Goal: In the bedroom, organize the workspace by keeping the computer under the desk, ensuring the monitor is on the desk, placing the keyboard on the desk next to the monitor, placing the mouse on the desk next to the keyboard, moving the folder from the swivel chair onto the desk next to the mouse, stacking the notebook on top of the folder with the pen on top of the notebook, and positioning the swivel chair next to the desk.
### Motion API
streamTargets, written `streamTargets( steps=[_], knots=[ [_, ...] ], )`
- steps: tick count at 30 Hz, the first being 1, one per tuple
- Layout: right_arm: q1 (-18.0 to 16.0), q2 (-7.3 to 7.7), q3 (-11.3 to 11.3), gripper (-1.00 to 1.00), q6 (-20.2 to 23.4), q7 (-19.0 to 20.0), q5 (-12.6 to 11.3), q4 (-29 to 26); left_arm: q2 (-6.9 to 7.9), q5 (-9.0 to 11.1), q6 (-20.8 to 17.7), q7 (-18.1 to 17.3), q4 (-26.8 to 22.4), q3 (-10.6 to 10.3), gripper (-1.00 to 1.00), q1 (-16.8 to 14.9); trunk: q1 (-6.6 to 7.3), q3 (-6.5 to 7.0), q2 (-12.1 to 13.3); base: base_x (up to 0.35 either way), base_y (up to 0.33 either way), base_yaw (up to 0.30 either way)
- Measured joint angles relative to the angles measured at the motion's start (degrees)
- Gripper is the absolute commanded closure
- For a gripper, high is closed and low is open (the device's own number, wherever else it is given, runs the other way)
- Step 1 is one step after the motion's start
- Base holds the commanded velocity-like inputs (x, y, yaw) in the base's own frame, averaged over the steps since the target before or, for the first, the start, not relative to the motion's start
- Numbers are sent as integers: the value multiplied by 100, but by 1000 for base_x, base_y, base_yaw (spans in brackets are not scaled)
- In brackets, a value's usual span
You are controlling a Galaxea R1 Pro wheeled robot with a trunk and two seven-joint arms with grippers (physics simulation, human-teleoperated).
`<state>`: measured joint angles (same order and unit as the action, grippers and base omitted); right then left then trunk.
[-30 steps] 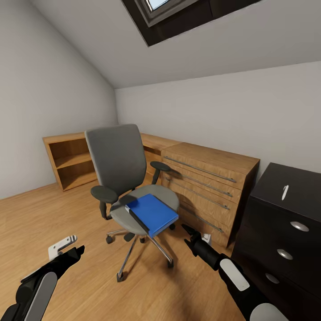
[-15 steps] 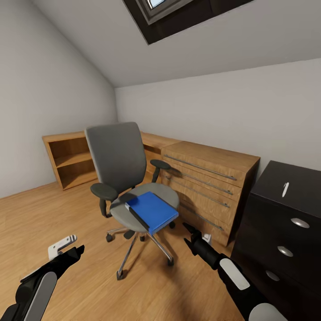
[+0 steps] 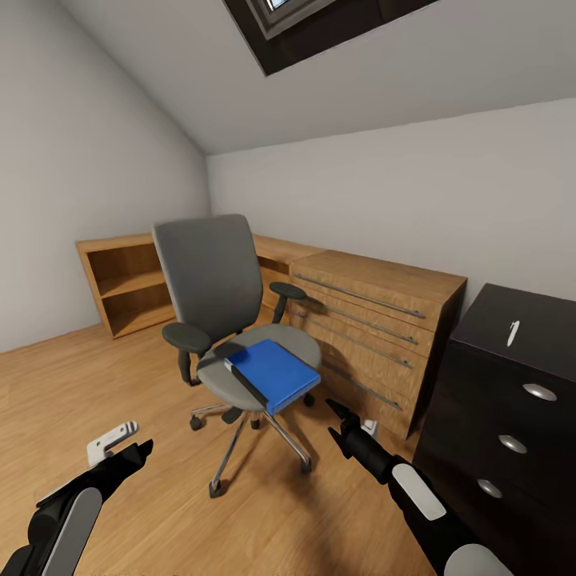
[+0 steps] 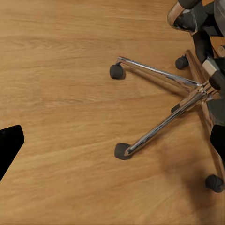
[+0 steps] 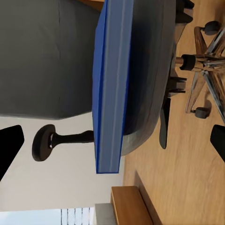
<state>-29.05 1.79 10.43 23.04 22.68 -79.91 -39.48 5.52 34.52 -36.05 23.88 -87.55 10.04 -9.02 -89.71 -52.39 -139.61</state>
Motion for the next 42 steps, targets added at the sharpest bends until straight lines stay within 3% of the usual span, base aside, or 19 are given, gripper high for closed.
streamTargets(
  steps=[28, 42],
  knots=[
    [0, 0, 0, -100, -8, -166, 6, 0, 27, -3, 0, -4, 155, 5, -100, 0, 0, 0, 0, 93, 1, 0],
    [0, -41, 0, -100, -16, -172, 6, 0, 26, 2, -1, -4, 158, 9, -100, 0, 0, 0, 0, 58, 103, 0]
  ],
)
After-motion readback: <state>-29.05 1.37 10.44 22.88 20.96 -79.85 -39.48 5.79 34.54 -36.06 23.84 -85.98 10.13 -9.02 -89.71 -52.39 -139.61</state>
